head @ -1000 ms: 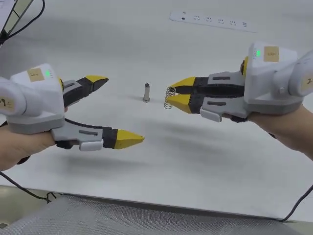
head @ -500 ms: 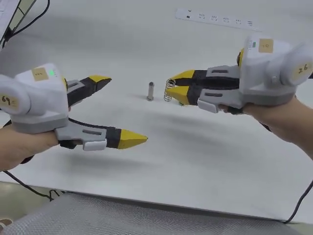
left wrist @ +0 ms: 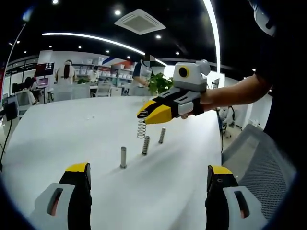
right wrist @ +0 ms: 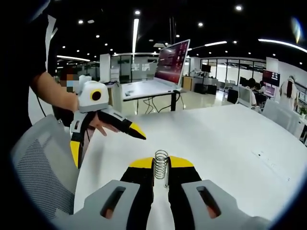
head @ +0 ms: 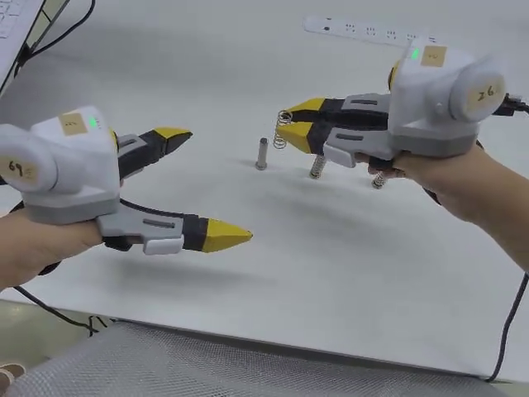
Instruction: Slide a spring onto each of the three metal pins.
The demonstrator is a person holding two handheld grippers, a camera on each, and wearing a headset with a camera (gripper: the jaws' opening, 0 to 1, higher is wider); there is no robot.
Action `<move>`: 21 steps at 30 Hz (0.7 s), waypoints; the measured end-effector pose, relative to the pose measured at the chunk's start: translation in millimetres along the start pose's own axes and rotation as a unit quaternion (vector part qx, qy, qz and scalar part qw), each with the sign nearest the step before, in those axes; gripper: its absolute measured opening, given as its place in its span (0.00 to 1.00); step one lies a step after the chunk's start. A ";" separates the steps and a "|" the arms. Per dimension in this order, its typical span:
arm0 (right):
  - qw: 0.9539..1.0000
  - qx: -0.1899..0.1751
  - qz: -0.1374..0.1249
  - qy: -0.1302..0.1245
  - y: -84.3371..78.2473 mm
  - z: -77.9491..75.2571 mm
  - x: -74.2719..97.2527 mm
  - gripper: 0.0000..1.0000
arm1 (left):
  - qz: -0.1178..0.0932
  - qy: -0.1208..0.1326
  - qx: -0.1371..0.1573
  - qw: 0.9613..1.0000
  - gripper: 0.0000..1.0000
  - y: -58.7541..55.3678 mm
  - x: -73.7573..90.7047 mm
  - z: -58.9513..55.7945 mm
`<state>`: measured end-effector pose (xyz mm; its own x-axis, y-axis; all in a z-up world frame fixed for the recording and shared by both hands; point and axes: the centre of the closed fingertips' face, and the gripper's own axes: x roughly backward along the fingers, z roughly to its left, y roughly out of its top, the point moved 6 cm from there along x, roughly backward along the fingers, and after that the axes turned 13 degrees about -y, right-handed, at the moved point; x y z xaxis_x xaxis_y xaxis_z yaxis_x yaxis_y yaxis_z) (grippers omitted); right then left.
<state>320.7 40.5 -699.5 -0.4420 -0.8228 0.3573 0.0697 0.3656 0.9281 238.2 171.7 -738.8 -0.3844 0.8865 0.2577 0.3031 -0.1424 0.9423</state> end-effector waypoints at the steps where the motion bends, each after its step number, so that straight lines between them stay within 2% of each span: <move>1: 1.000 -0.002 -0.001 -0.002 0.3 -0.8 -1.2 0.07 | 0.000 0.000 0.000 1.000 0.99 -0.2 0.0 0.0; 11: 1.000 -0.016 0.000 -0.007 2.6 -6.8 -13.4 0.07 | 0.000 0.002 0.001 1.000 0.99 -0.2 0.2 2.9; 21: 1.000 -0.020 0.014 -0.008 -3.4 -9.6 -20.7 0.07 | -0.001 0.010 0.006 1.000 0.99 -2.5 5.0 6.3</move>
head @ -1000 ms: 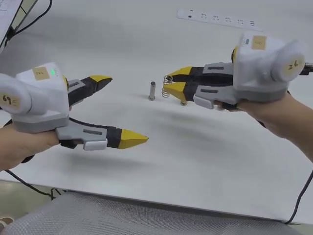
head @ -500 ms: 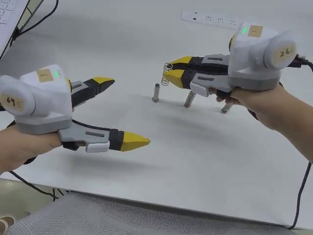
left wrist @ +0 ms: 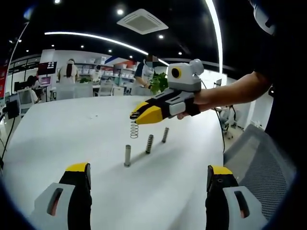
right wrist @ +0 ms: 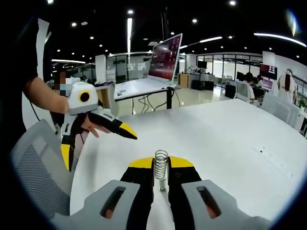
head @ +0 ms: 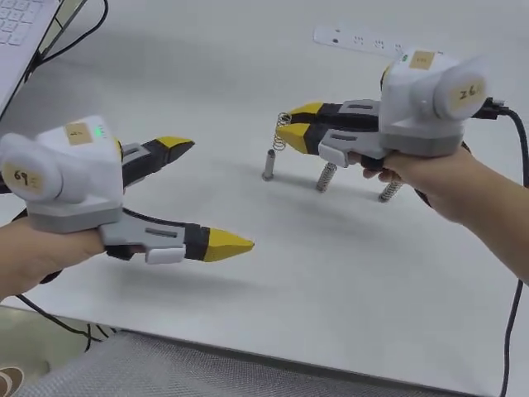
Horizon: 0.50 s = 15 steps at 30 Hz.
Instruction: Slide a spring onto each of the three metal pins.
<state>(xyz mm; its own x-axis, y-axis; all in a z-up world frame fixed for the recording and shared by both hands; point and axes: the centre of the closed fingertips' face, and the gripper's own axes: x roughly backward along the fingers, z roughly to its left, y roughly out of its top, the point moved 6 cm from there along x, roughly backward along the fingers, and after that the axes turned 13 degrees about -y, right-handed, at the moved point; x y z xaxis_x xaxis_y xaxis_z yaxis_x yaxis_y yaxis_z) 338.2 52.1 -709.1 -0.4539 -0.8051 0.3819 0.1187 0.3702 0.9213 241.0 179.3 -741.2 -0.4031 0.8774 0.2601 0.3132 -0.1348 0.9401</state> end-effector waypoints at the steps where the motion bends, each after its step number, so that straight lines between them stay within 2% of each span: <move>1: 1.000 -0.003 -0.001 -0.001 0.1 -0.5 -0.5 0.07 | 0.000 0.001 -0.001 1.000 0.99 0.0 0.2 0.2; 15: 1.000 -0.015 0.005 -0.008 -2.7 -2.0 -7.5 0.08 | 0.000 0.001 0.001 1.000 0.99 -1.7 -0.6 -2.0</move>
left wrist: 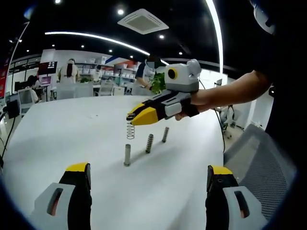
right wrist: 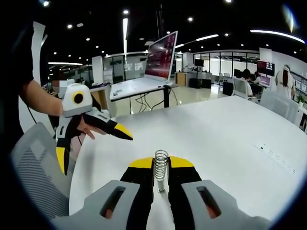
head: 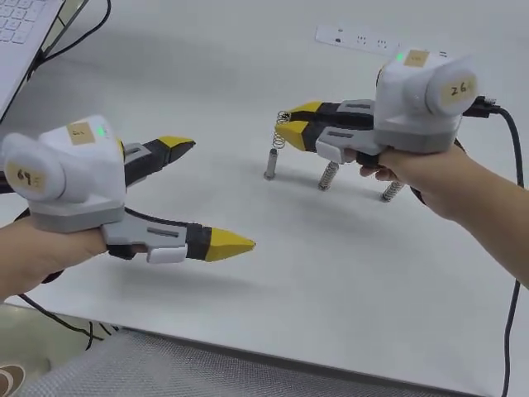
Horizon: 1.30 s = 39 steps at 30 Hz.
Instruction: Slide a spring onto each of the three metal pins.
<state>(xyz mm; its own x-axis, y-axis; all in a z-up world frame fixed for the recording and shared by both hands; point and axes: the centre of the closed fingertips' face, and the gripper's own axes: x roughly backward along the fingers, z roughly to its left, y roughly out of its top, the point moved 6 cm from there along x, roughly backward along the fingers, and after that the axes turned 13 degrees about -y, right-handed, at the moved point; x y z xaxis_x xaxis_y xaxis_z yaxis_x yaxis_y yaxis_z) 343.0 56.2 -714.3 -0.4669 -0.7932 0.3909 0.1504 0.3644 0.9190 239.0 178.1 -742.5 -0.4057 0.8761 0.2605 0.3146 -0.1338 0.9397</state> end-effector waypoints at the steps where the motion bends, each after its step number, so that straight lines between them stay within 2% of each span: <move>1: 1.000 -0.001 0.000 0.000 0.0 0.0 -0.2 0.08 | 0.000 0.000 0.000 1.000 0.99 -0.5 -0.2 -0.1; 11: 1.000 -0.019 0.001 0.003 -3.0 0.0 -2.7 0.08 | -0.001 0.003 0.001 1.000 0.98 -0.5 1.4 0.7; 20: 1.000 -0.020 0.012 0.002 -10.5 -3.1 -6.9 0.08 | -0.001 0.002 0.002 1.000 0.98 -1.8 1.2 0.1; 39: 0.999 -0.031 0.019 0.004 -13.1 -1.5 -11.9 0.08 | -0.001 0.002 0.001 1.000 0.98 -0.4 4.0 1.3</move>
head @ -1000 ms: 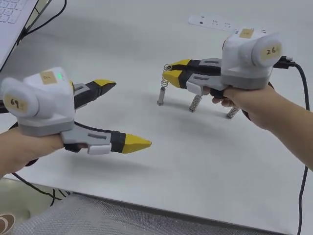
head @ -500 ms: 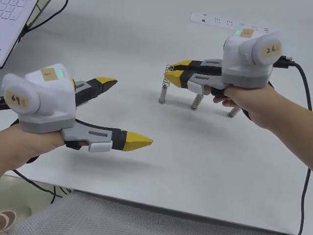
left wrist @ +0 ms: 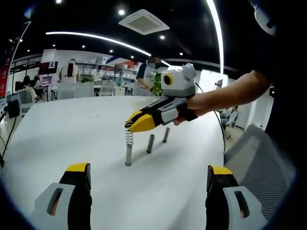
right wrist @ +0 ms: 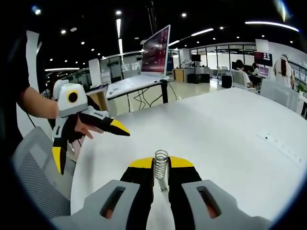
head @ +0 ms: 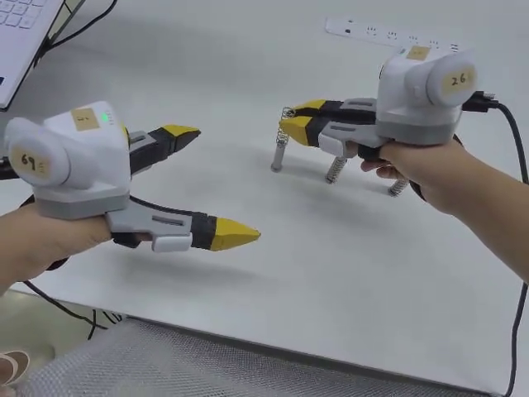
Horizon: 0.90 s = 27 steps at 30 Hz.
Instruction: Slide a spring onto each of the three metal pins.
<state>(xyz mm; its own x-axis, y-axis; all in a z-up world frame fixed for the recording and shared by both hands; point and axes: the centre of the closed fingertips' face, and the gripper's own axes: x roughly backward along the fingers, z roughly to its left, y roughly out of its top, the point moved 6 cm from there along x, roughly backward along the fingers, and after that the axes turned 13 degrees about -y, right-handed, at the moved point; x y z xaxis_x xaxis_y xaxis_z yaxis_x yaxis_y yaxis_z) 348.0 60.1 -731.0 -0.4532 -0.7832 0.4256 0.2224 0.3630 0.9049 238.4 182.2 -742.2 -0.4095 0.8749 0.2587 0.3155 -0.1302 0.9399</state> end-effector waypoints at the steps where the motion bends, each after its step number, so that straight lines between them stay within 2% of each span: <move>1: 1.000 0.000 0.000 0.000 -0.6 0.4 -0.1 0.08 | 0.000 0.000 0.001 1.000 0.98 -0.2 0.1 0.1; 27: 1.000 0.014 0.015 -0.007 -12.6 4.0 -3.6 0.08 | 0.006 0.000 0.004 1.000 0.98 -5.5 1.4 -1.8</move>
<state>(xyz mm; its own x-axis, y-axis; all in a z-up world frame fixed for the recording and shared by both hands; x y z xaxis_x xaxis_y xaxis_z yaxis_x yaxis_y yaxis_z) 343.3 60.4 -743.9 -0.4586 -0.7649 0.4523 0.2109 0.4007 0.8916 234.6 183.3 -746.6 -0.4052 0.8737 0.2690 0.3277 -0.1358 0.9350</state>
